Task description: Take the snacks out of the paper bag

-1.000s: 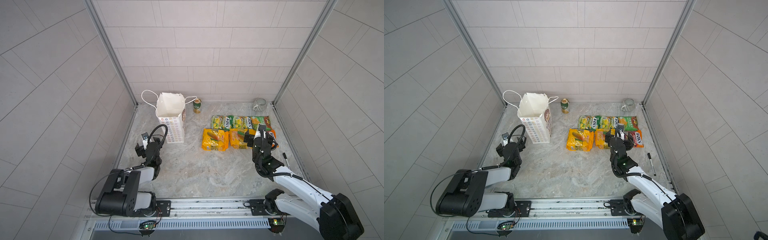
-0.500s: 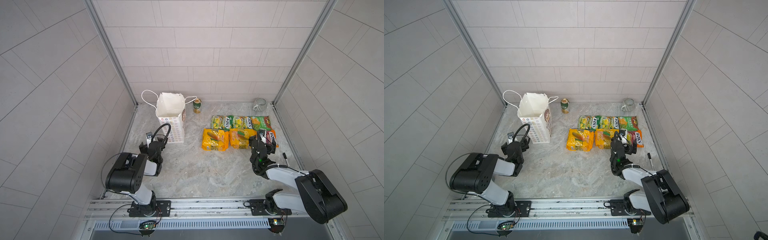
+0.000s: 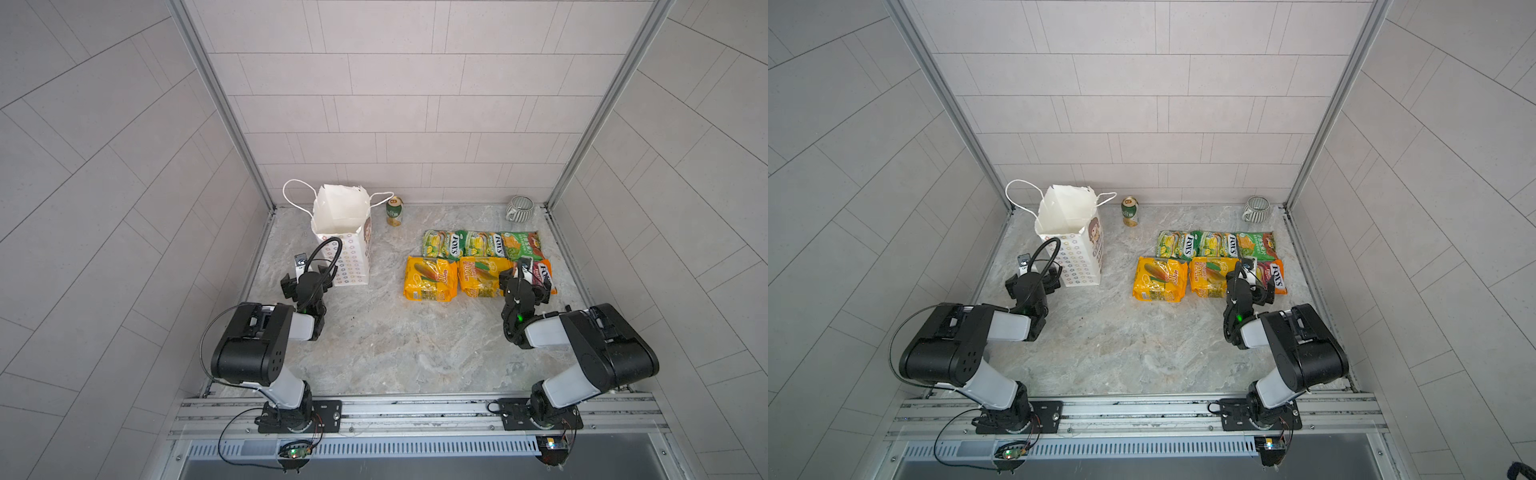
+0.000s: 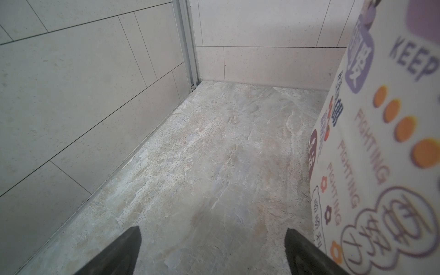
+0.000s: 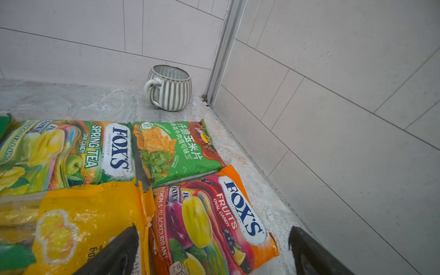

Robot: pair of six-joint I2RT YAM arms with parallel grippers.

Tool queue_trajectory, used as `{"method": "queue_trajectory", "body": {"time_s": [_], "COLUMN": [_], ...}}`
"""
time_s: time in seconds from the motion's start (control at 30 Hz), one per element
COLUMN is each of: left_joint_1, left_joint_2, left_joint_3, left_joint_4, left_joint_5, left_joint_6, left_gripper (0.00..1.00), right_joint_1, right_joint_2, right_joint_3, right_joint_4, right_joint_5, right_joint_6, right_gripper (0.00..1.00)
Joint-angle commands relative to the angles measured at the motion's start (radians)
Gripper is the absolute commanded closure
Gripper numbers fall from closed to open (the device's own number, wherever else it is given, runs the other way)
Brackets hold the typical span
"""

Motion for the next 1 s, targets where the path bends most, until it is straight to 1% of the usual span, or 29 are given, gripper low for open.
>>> {"method": "queue_trajectory", "body": {"time_s": [0.0, 0.07, 0.1, 0.13, 0.17, 0.2, 0.27, 0.3, 0.33, 0.37, 0.43, 0.5, 0.67, 0.97], "left_joint_1": [0.003, 0.002, 0.003, 0.003, 0.003, 0.003, 0.004, 0.004, 0.003, 0.004, 0.003, 0.004, 0.004, 0.0], "left_joint_2": [0.001, -0.001, -0.001, 0.001, 0.001, 0.001, 0.001, 0.001, 0.002, 0.002, 0.002, 0.002, 0.002, 0.002], "left_joint_3": [0.001, 0.0, 0.0, 0.0, 0.002, 0.002, 0.002, 0.003, 0.003, 0.005, 0.005, 0.005, 0.005, 0.009], "left_joint_4": [0.001, 0.0, 0.0, 0.001, 0.0, -0.001, 0.0, -0.002, -0.001, -0.004, -0.005, -0.006, -0.006, -0.012], "left_joint_5": [0.008, 0.008, 0.008, 0.008, 0.008, 0.008, 0.008, 0.008, 0.008, 0.007, 0.008, 0.008, 0.008, 0.005], "left_joint_6": [0.012, 0.012, 0.012, 0.011, 0.012, 0.013, 0.013, 0.012, 0.012, 0.013, 0.012, 0.013, 0.012, 0.016], "left_gripper": [0.0, 0.0, 0.0, 0.0, 0.0, 0.0, 0.0, 0.0, 0.0, 0.0, 0.0, 0.0, 0.0, 0.0], "right_joint_1": [-0.014, -0.029, -0.031, -0.032, -0.031, -0.034, -0.051, -0.069, -0.081, -0.086, -0.083, -0.081, -0.074, -0.086], "right_joint_2": [0.001, 0.012, 0.035, 0.068, 0.068, 0.046, 0.056, 0.044, 0.029, 0.03, 0.055, 0.043, 0.051, 0.052], "right_joint_3": [0.015, 0.009, 0.002, -0.015, -0.024, -0.015, 0.026, 0.053, 0.055, 0.053, 0.032, 0.037, 0.032, 0.049], "right_joint_4": [-0.011, -0.007, 0.013, 0.105, 0.116, 0.065, 0.006, -0.069, -0.102, -0.097, -0.012, -0.045, -0.017, -0.051], "right_joint_5": [-0.128, -0.198, -0.208, -0.193, -0.189, -0.193, -0.215, -0.243, -0.268, -0.272, -0.275, -0.273, -0.267, -0.285], "right_joint_6": [0.005, 0.005, 0.007, 0.001, 0.006, 0.011, 0.026, 0.041, 0.051, 0.056, 0.039, 0.042, 0.029, 0.043], "right_gripper": [0.01, 0.01, 0.0, 0.01, 0.01, 0.01, 0.01, 0.01, 0.01, 0.01, 0.01, 0.01, 0.01, 0.01]}}
